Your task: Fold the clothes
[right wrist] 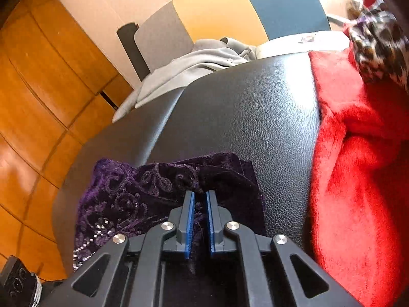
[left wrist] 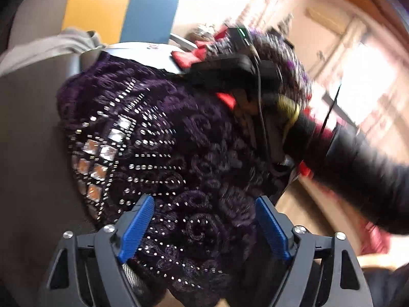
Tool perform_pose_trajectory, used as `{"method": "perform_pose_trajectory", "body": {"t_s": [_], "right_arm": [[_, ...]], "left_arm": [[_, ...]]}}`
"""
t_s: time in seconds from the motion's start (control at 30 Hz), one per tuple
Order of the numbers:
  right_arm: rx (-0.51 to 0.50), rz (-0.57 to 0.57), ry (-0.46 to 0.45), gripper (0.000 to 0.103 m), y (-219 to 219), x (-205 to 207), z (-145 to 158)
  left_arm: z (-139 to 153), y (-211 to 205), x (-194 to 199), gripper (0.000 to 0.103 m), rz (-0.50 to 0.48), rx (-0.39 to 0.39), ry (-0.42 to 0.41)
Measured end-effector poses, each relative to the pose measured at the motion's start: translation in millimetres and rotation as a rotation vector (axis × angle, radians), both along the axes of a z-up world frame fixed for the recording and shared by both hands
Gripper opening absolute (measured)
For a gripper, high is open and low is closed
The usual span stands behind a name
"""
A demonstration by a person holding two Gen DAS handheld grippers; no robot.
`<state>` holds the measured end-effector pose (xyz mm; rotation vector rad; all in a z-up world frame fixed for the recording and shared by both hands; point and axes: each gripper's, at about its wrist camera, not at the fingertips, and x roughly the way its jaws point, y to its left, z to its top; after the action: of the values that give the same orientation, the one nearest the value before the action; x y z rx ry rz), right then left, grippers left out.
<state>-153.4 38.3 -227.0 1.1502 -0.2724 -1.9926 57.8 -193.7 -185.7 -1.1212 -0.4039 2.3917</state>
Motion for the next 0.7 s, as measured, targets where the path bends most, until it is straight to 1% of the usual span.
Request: {"method": "perform_pose_trajectory", "body": {"t_s": [0.03,0.07,0.1,0.13,0.17,0.23,0.3,0.37,0.4,0.43,0.47,0.5,0.53,0.57,0.6,0.63,0.67,0.7], "right_arm": [[-0.023,0.000,-0.019,0.011,7,-1,6],[-0.027,-0.002,-0.021,0.017,8,1,11],[-0.026,-0.004,-0.020,0.023,8,5,16],[-0.028,0.000,-0.013,0.031,16,12,23],[-0.032,0.006,-0.004,0.031,24,19,31],[-0.038,0.017,0.013,0.033,41,35,47],[-0.034,0.021,-0.019,0.039,61,45,49],[-0.020,0.018,-0.065,0.046,82,54,40],[-0.025,0.020,-0.096,0.048,89,57,33],[-0.040,0.028,-0.151,0.054,97,60,21],[-0.043,0.036,-0.186,0.058,98,61,13],[-0.042,0.051,-0.196,0.059,94,61,6],[-0.042,0.068,-0.202,0.059,90,62,1],[-0.053,0.087,-0.198,0.063,85,62,0],[-0.063,0.106,-0.200,0.066,79,60,-1],[-0.068,0.125,-0.195,0.072,71,58,0],[-0.060,0.144,-0.185,0.074,62,54,0],[-0.049,0.164,-0.173,0.074,51,51,0]], "left_arm": [[7,-9,3,0.082,0.031,0.016,0.016],[14,-19,7,0.084,0.063,0.032,0.033],[19,-31,8,0.087,0.102,0.045,0.043],[24,-44,10,0.094,0.142,0.057,0.053],[28,-56,11,0.097,0.180,0.069,0.062],[23,-72,4,0.098,0.219,0.081,0.050],[14,-85,-16,0.098,0.225,0.095,0.018],[3,-90,-33,0.098,0.227,0.128,-0.008],[-3,-92,-41,0.098,0.228,0.145,-0.029],[-8,-93,-50,0.098,0.229,0.163,-0.050],[-14,-94,-59,0.098,0.231,0.180,-0.070],[-20,-91,-65,0.098,0.240,0.193,-0.077],[-20,-91,-68,0.099,0.241,0.204,-0.062],[-20,-92,-70,0.099,0.242,0.215,-0.047],[-21,-91,-74,0.099,0.237,0.218,-0.054],[-21,-88,-78,0.099,0.226,0.218,-0.055],[-22,-85,-82,0.100,0.215,0.218,-0.056],[-22,-82,-85,0.100,0.204,0.217,-0.057]]}}
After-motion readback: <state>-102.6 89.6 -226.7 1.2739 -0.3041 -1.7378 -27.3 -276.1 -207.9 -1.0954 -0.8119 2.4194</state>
